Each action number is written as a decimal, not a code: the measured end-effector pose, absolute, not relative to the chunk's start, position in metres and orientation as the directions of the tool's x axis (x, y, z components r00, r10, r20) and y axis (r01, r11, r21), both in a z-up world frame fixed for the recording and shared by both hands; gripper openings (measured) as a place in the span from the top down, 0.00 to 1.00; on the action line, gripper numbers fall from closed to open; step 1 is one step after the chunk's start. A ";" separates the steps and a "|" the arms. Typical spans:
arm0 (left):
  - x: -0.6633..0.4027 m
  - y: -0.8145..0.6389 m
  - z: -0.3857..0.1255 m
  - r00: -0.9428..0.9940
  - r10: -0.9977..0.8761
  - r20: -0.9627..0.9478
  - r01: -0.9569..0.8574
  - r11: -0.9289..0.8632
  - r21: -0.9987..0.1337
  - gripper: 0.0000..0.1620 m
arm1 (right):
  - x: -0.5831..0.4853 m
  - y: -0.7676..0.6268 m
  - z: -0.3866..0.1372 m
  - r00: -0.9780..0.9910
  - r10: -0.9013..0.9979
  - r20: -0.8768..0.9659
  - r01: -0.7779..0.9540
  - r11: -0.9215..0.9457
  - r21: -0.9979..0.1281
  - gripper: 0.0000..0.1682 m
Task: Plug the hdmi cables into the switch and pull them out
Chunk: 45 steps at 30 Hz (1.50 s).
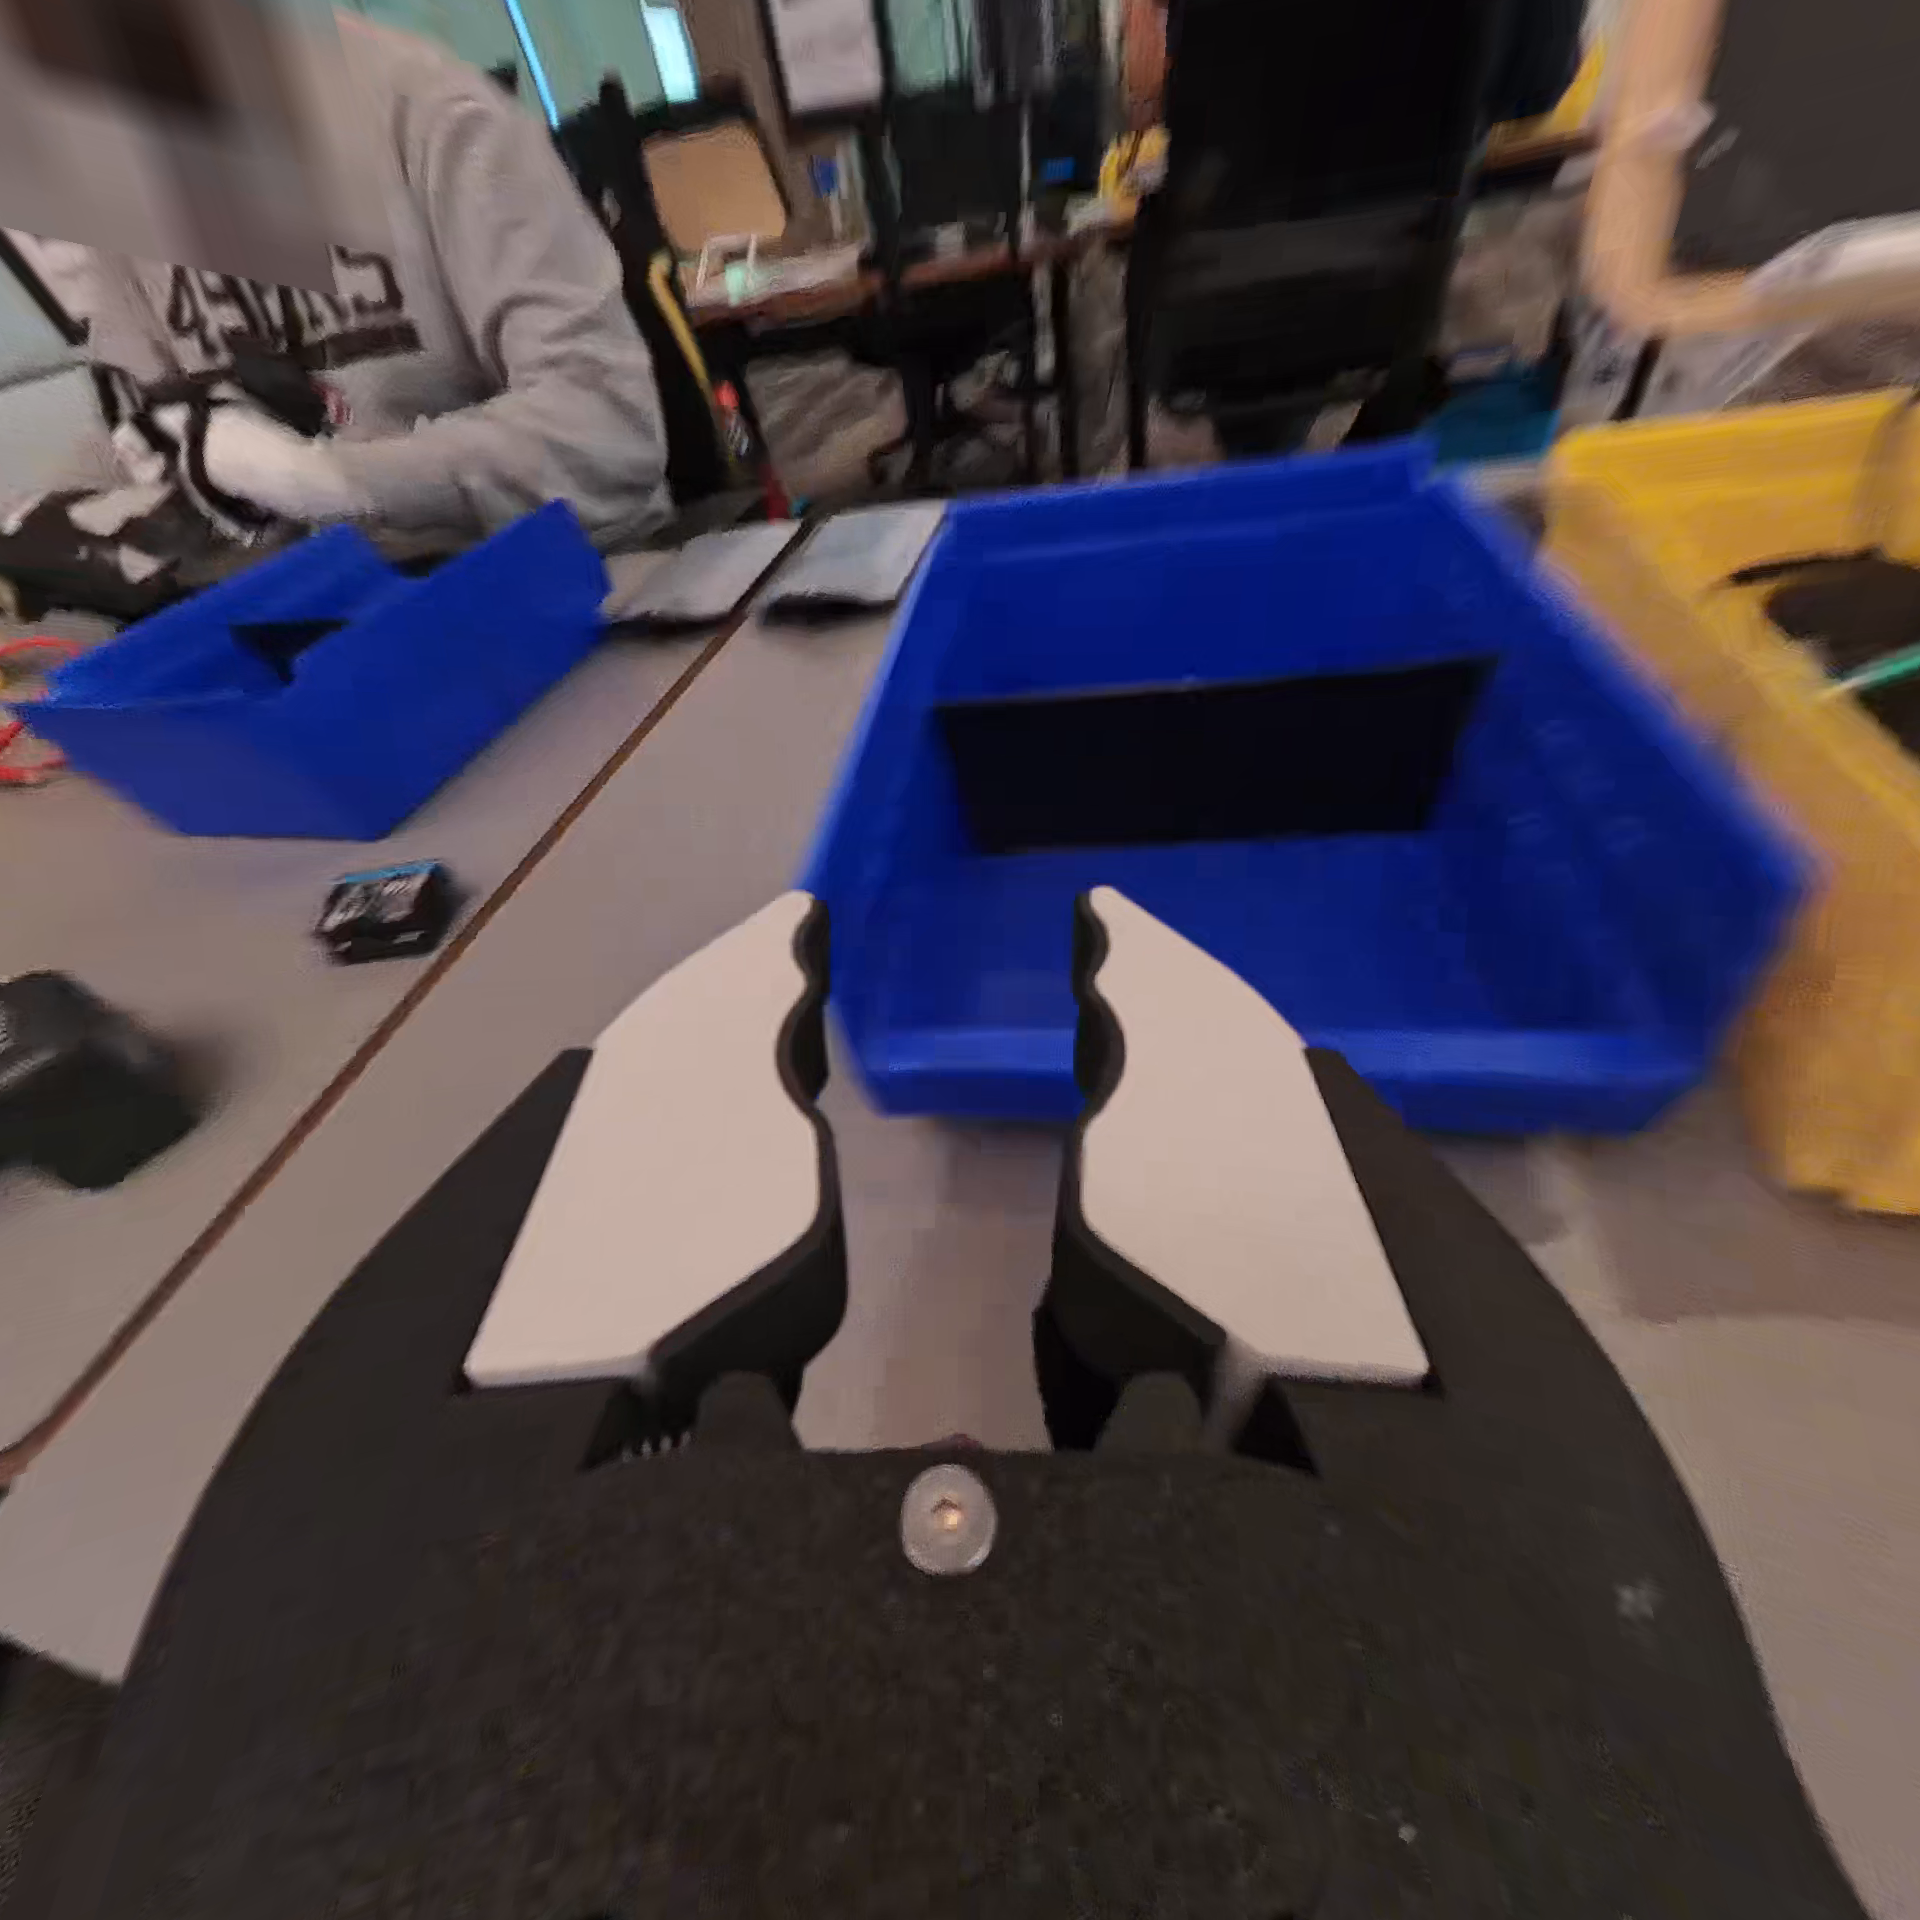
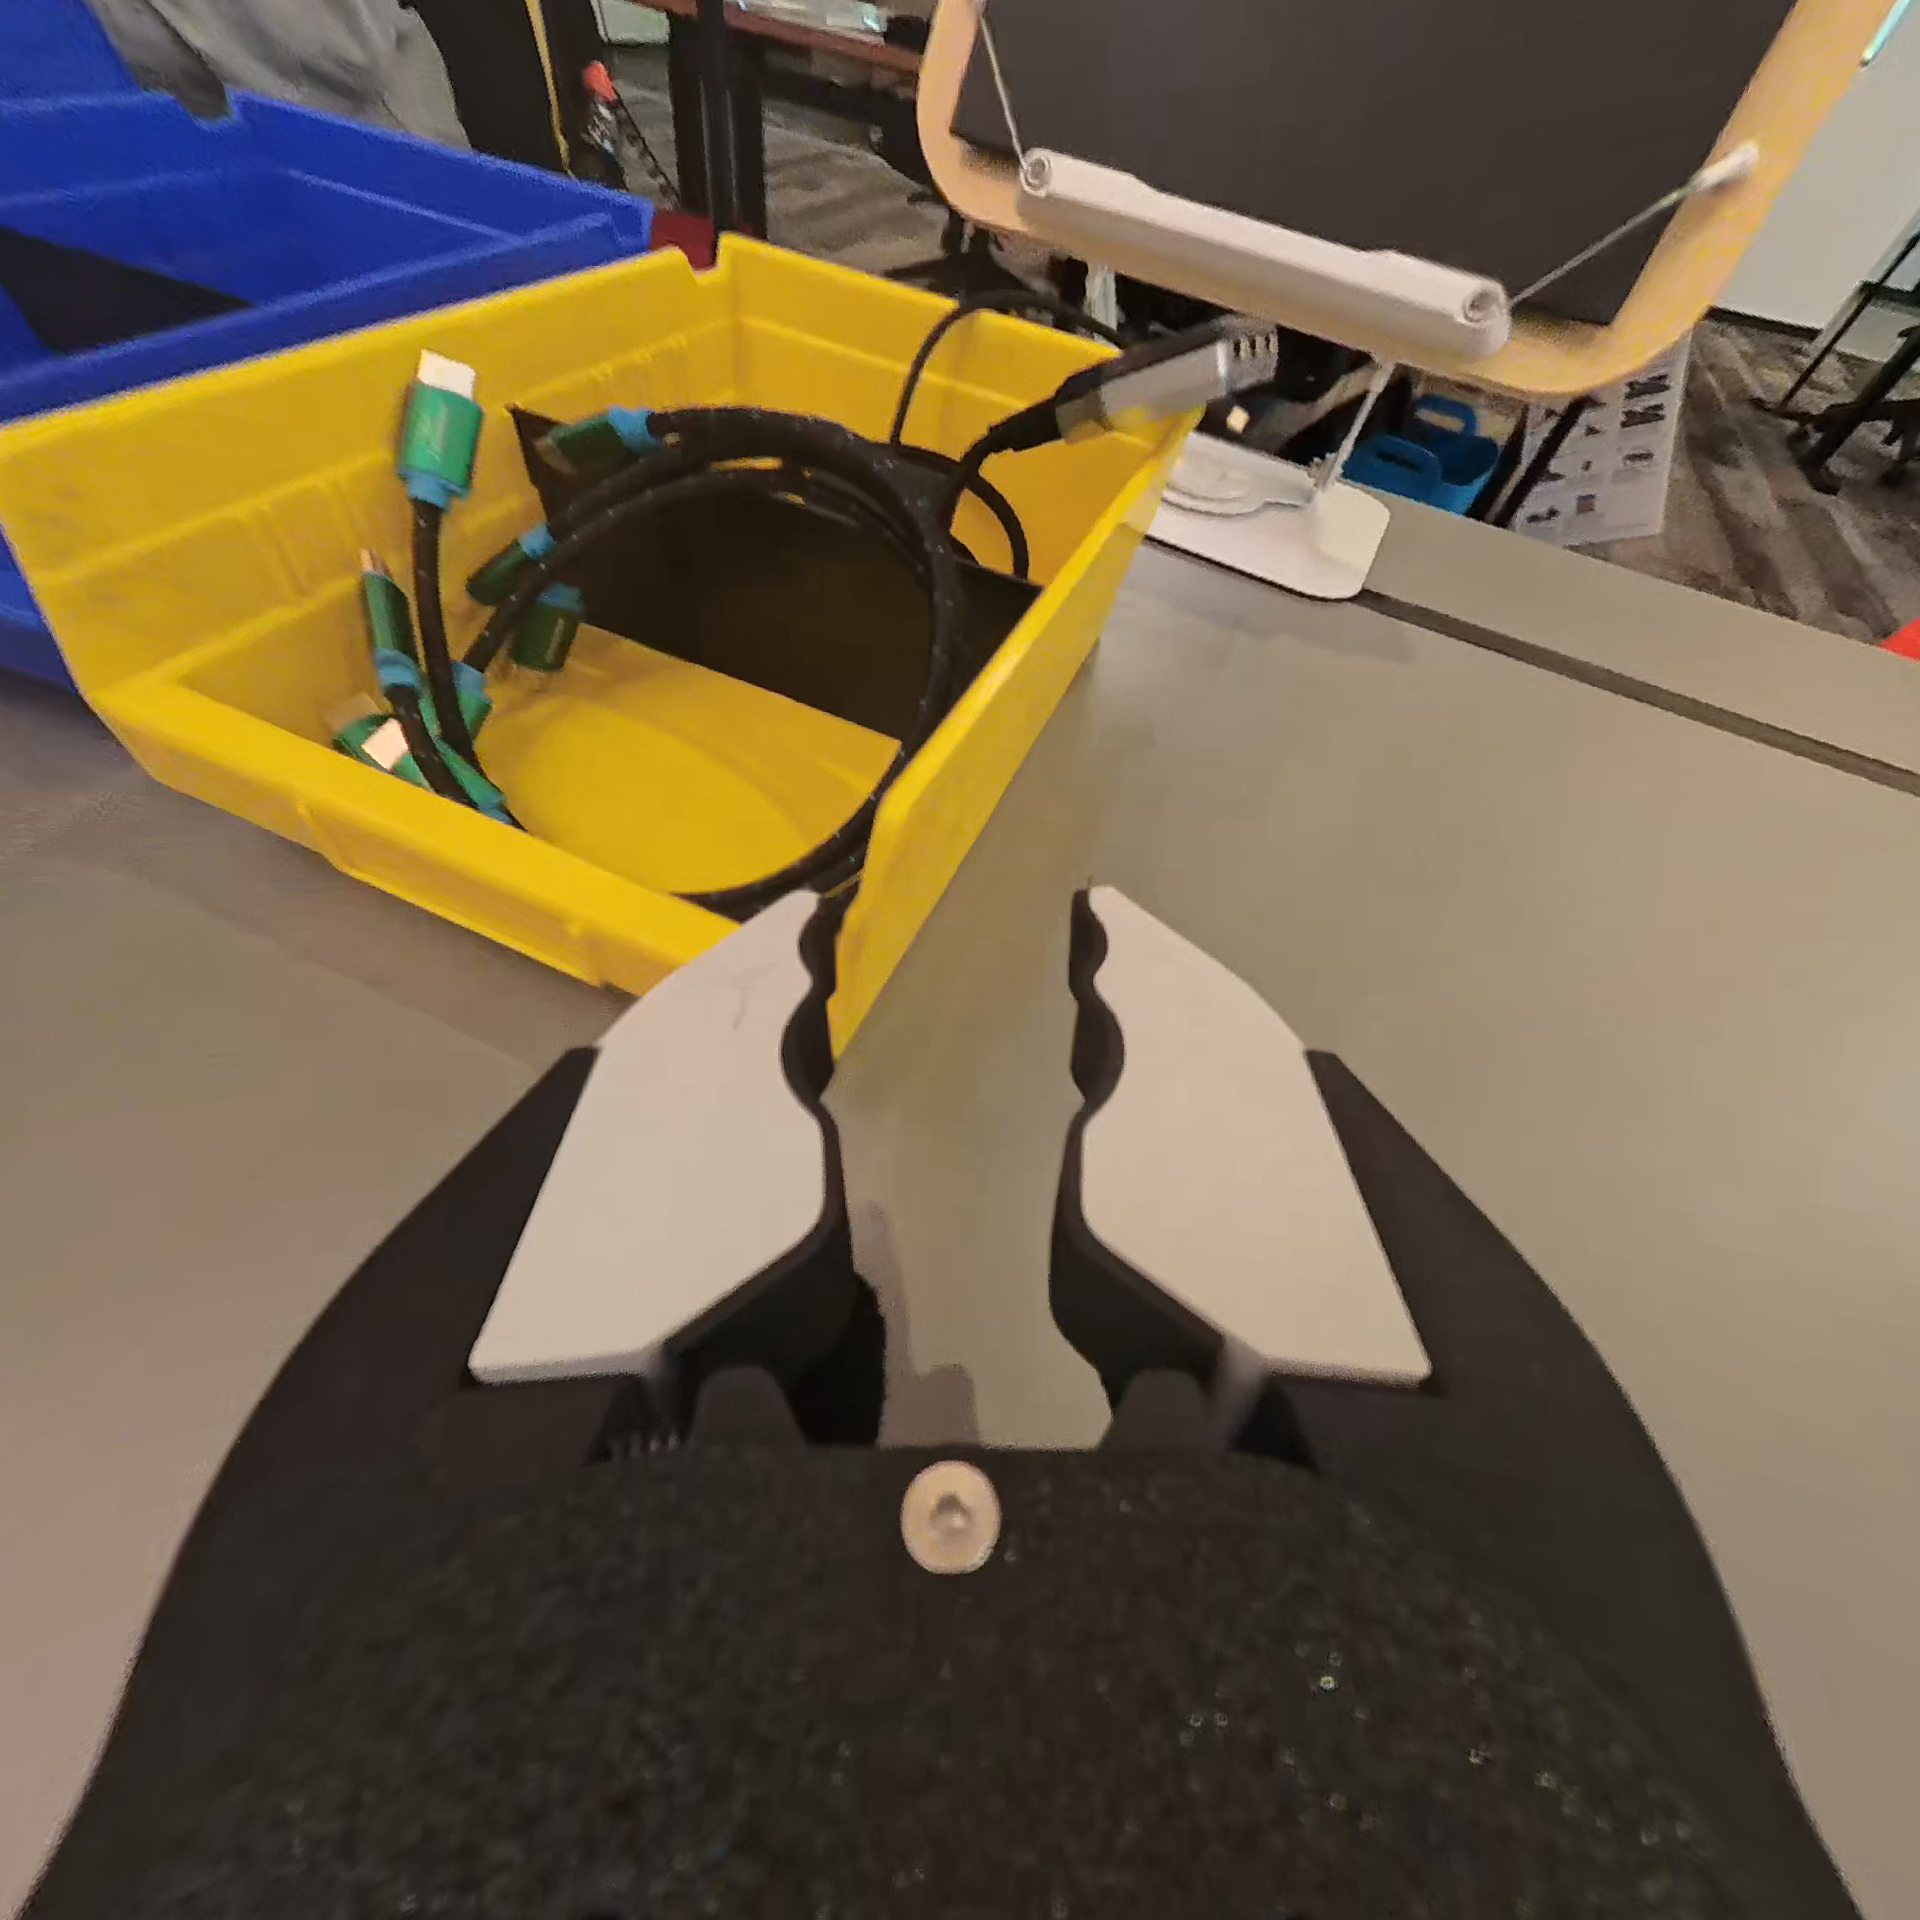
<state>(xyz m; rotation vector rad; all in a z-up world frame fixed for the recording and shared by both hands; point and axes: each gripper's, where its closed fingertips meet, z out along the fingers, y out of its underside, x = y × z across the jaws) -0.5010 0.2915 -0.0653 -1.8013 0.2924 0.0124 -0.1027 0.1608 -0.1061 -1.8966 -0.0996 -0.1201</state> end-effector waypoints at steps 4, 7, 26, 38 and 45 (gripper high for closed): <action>-0.535 0.322 -0.083 0.970 -0.239 -0.041 -0.116 -0.308 -0.944 0.76 | -0.096 0.153 -0.113 0.987 -0.022 0.158 0.141 -0.350 -0.926 0.73; -0.527 0.341 -0.105 0.952 -0.307 -0.005 -0.126 -0.377 -0.918 0.76 | -0.093 0.146 -0.116 0.983 -0.043 0.176 0.149 -0.361 -0.921 0.73; -0.513 0.330 -0.125 0.924 -0.366 0.114 -0.062 -0.436 -0.898 0.97 | -0.248 0.156 -0.129 0.985 0.148 0.089 0.144 -0.415 -0.899 0.76; -0.536 0.256 -0.126 0.944 -0.328 0.039 -0.121 -0.454 -0.883 0.97 | -0.349 0.211 -0.118 0.985 0.168 -0.044 0.027 -0.398 -0.917 0.78; -0.551 0.227 -0.107 0.971 -0.238 -0.014 -0.126 -0.463 -0.877 0.97 | -0.357 0.221 -0.125 0.977 0.211 0.023 0.114 -0.431 -0.895 0.96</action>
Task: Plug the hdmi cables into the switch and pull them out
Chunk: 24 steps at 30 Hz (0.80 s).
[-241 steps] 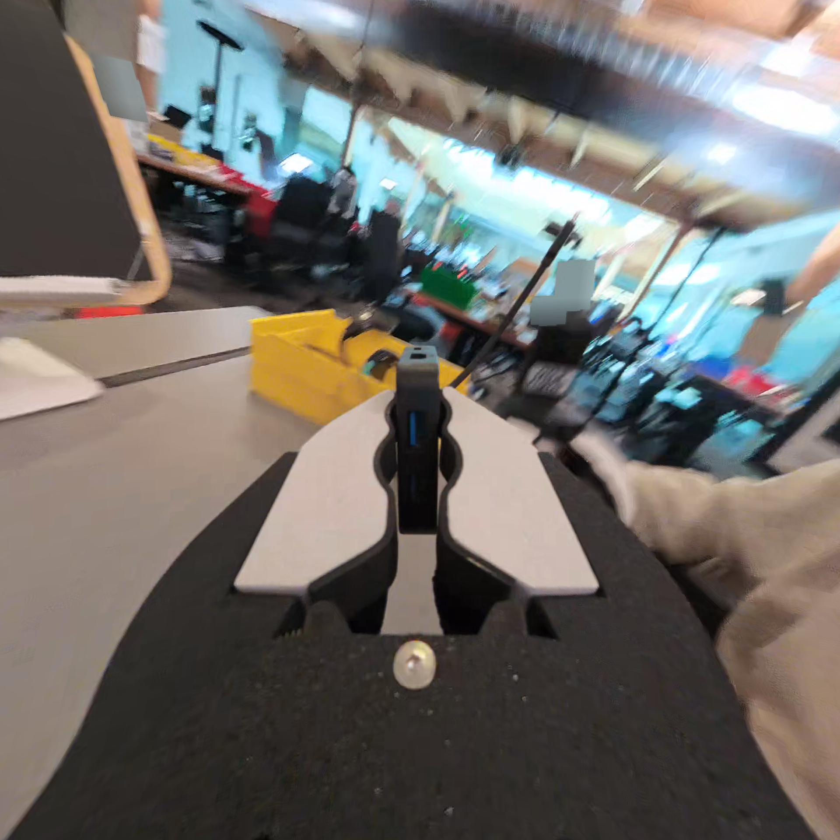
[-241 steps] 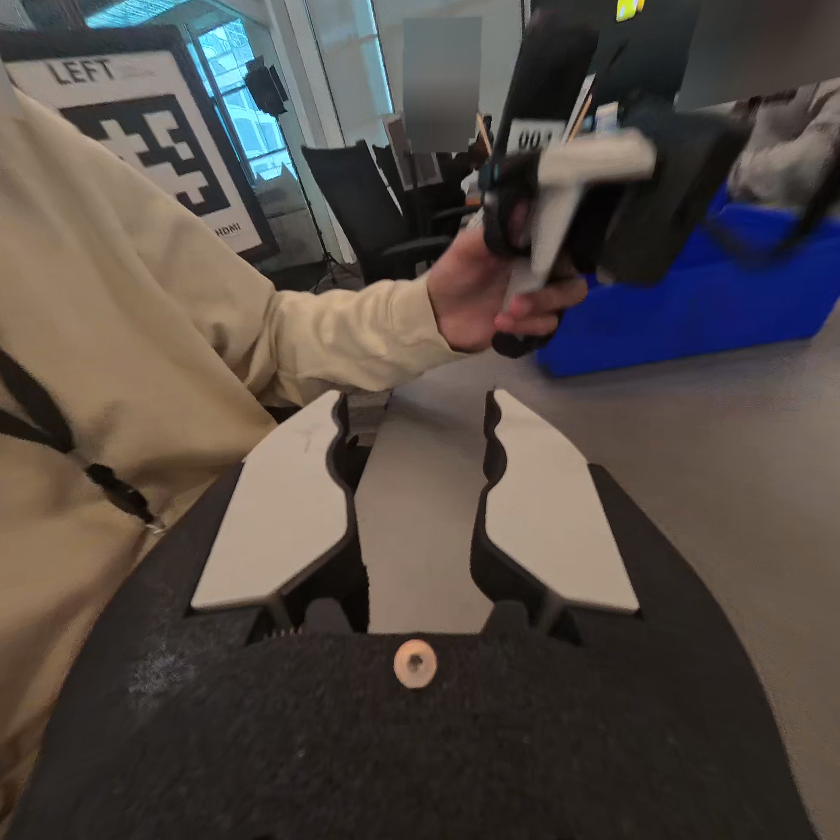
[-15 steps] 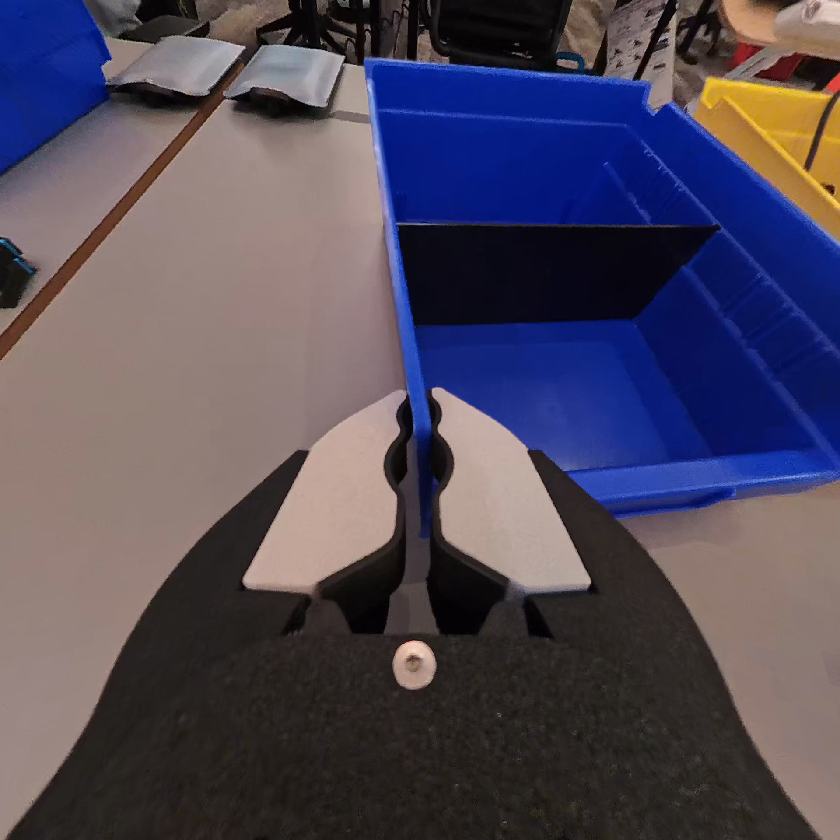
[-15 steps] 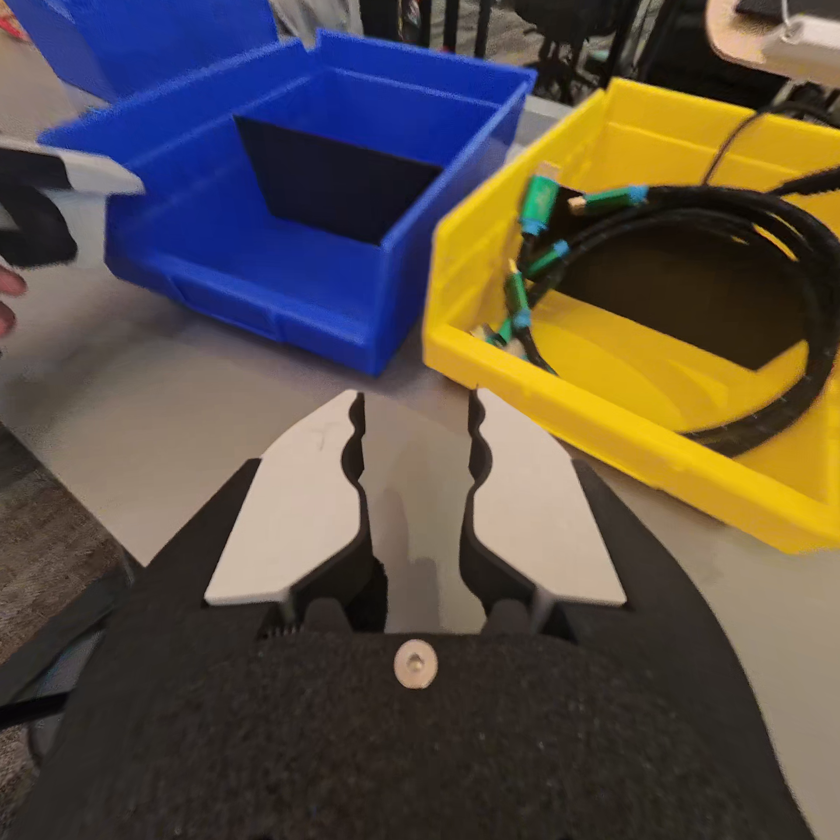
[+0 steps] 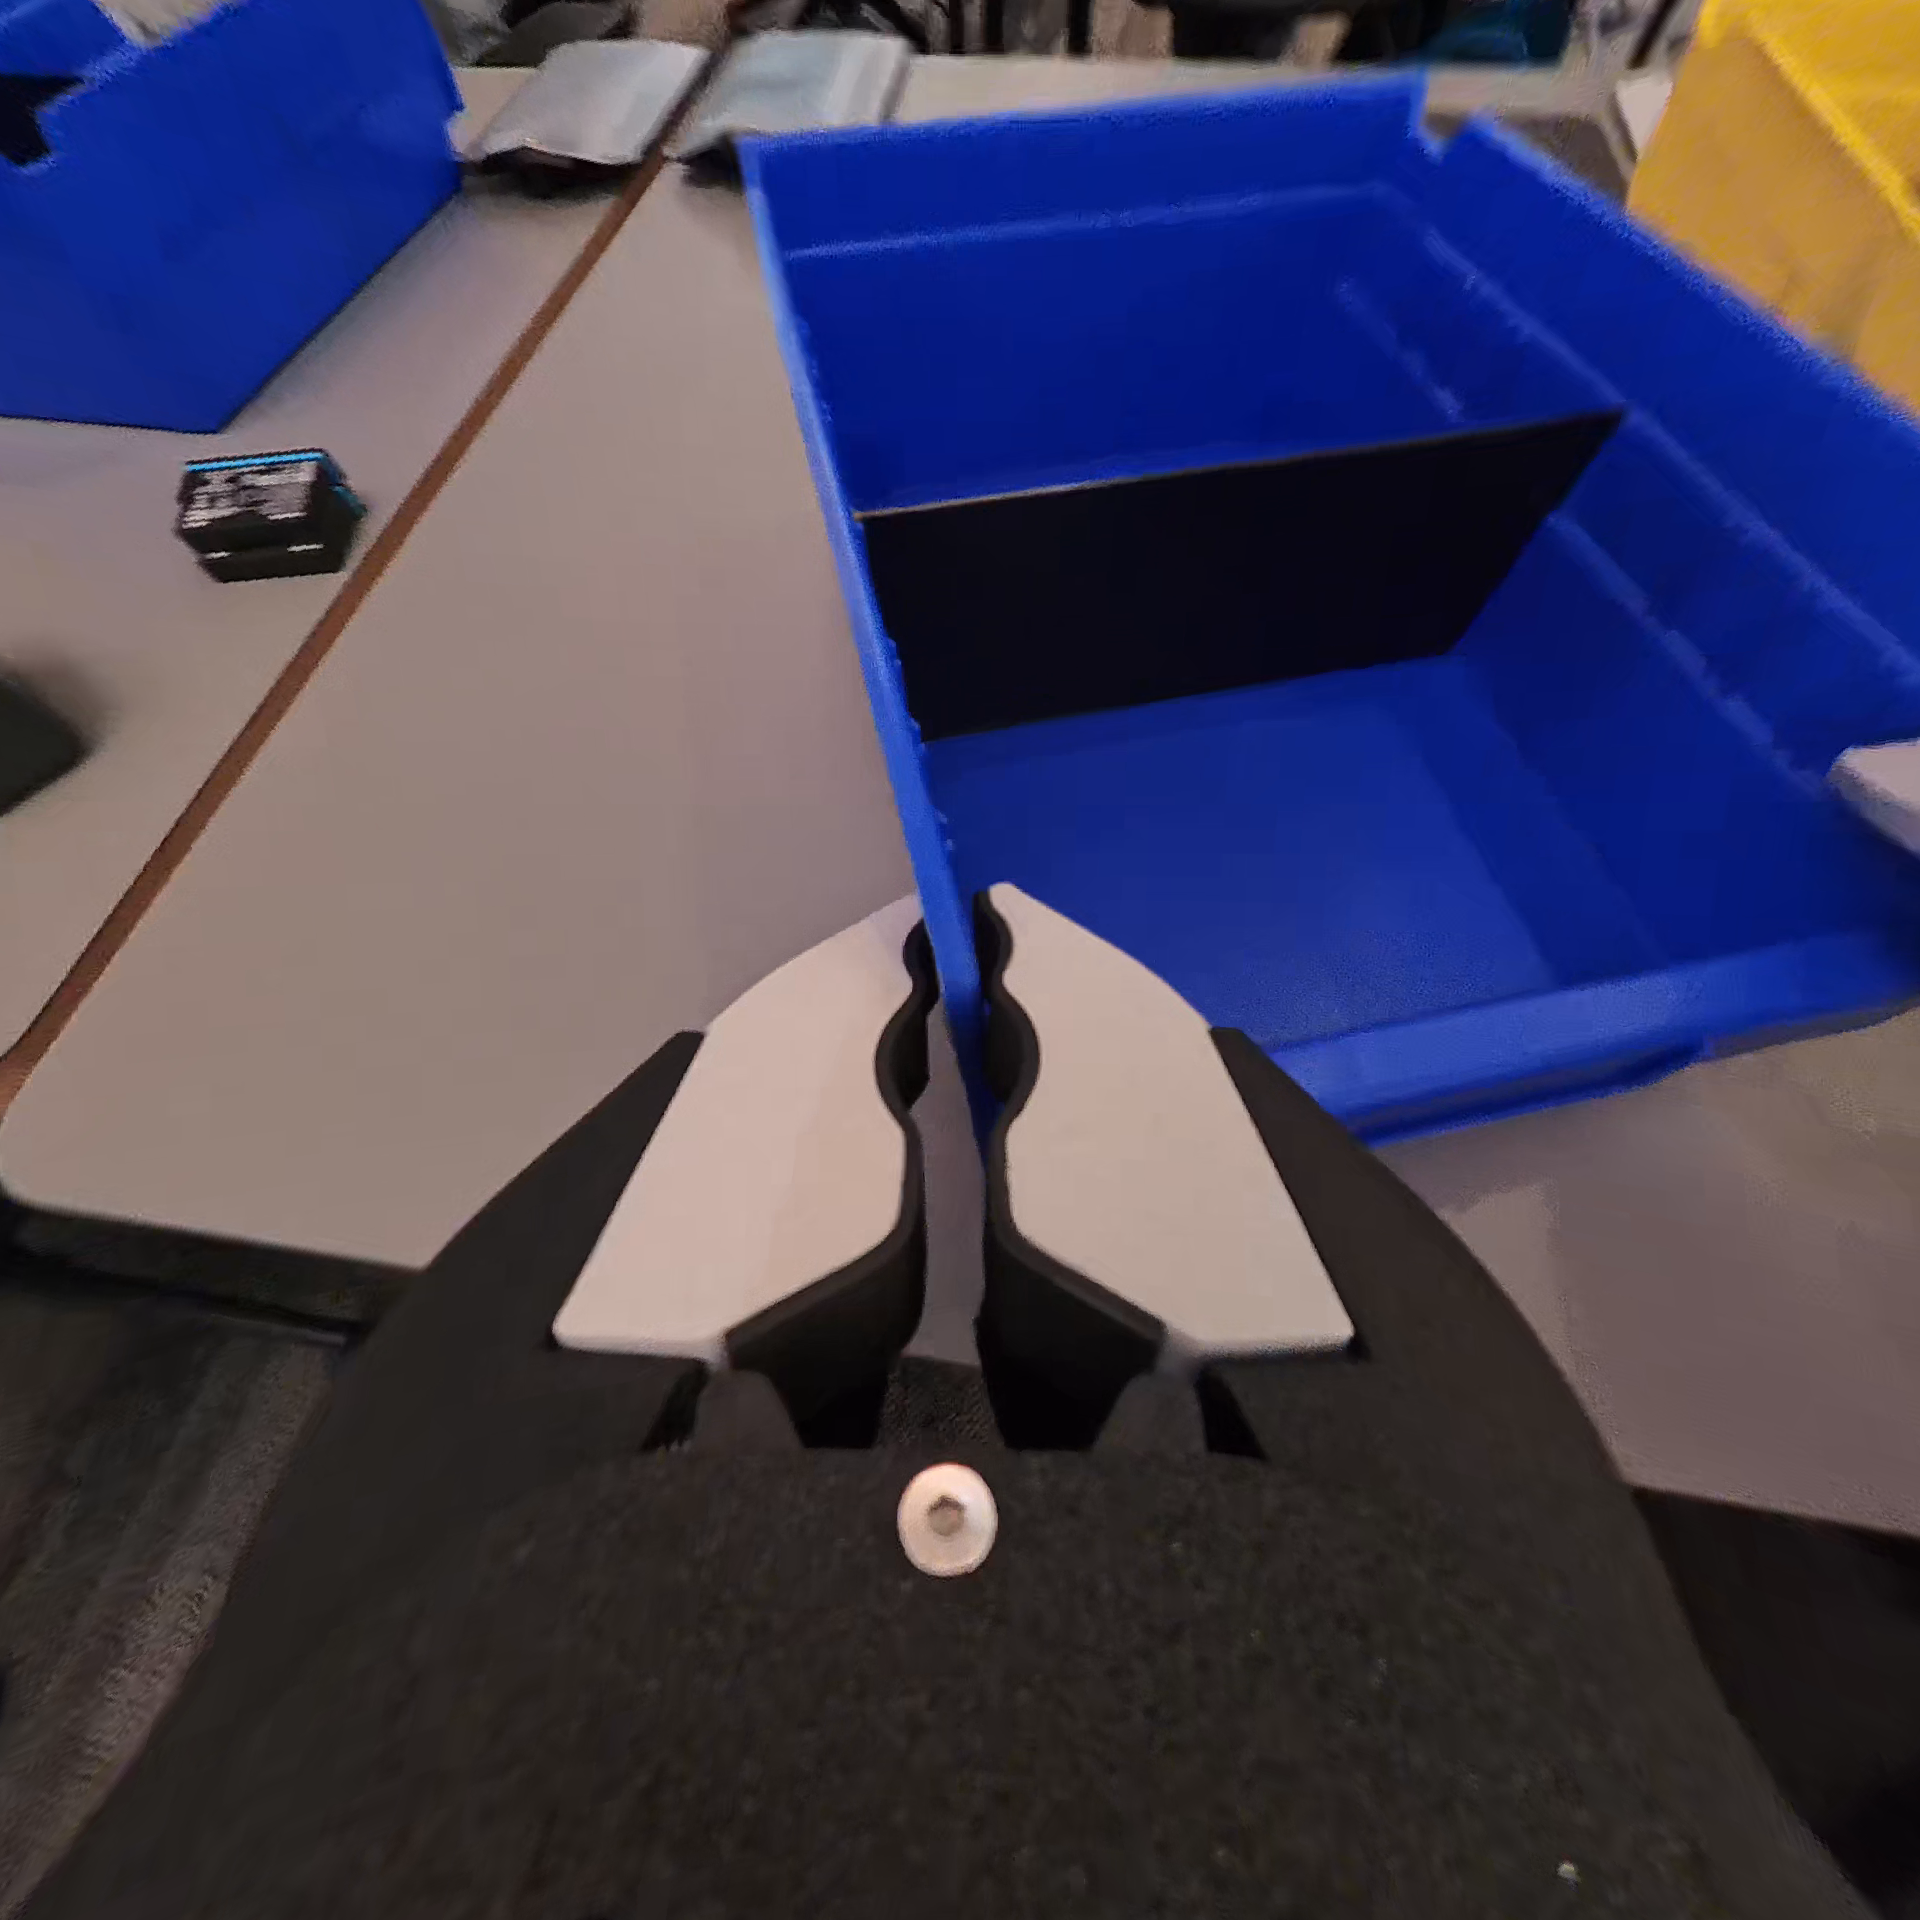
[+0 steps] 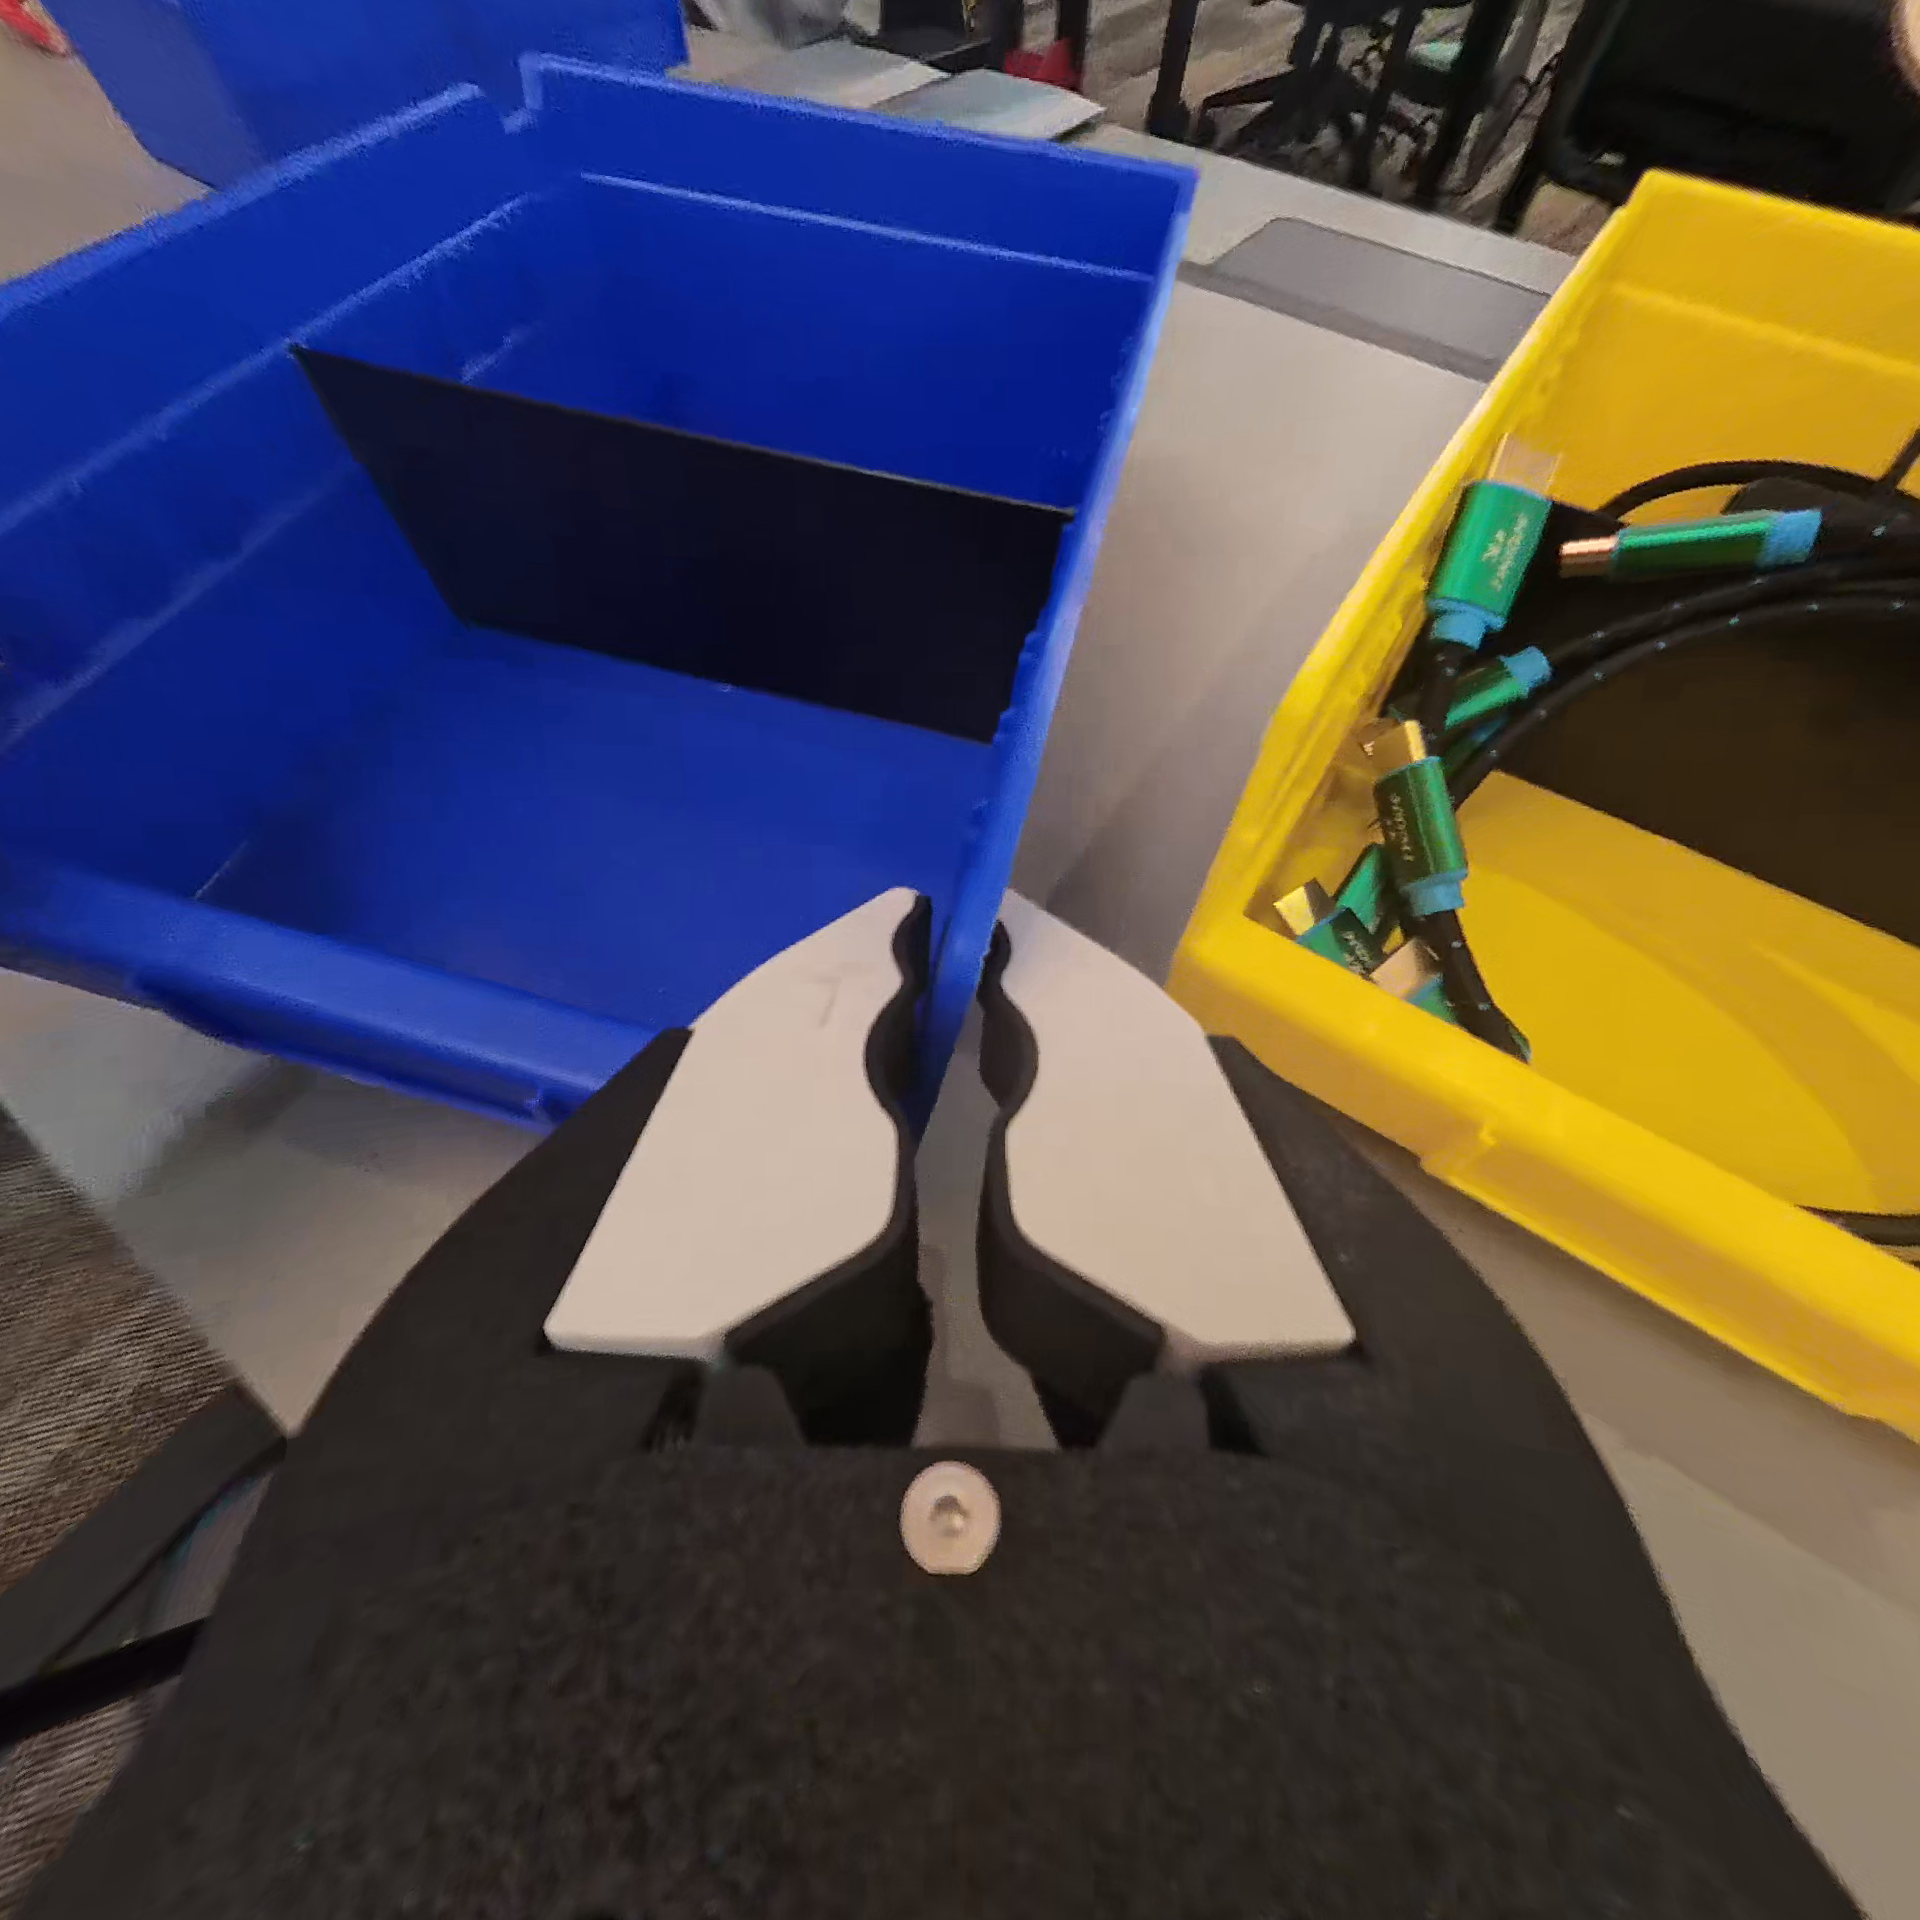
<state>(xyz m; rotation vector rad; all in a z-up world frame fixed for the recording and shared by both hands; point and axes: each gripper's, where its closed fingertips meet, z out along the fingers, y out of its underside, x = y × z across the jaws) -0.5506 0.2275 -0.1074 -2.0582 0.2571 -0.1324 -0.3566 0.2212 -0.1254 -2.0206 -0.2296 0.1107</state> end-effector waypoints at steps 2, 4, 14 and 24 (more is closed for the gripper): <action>-0.554 0.219 -0.085 0.988 -0.151 0.006 -0.060 -0.429 -0.901 0.97 | -0.362 0.217 -0.117 0.973 0.230 -0.030 0.078 -0.448 -0.891 0.96; -0.550 0.210 -0.054 0.992 -0.113 -0.055 -0.092 -0.350 -0.932 0.97 | -0.361 0.214 -0.098 0.969 0.239 -0.063 0.049 -0.437 -0.898 0.97; -0.397 0.208 0.093 0.935 -0.334 -0.120 -0.128 0.000 -0.992 0.97 | -0.218 0.185 0.072 1.000 0.015 -0.002 -0.001 -0.115 -0.993 0.98; -0.061 0.186 0.050 0.732 -0.667 -0.138 -0.216 -0.035 -0.976 0.97 | 0.090 0.088 0.033 0.906 -0.422 -0.041 -0.130 -0.186 -0.974 0.98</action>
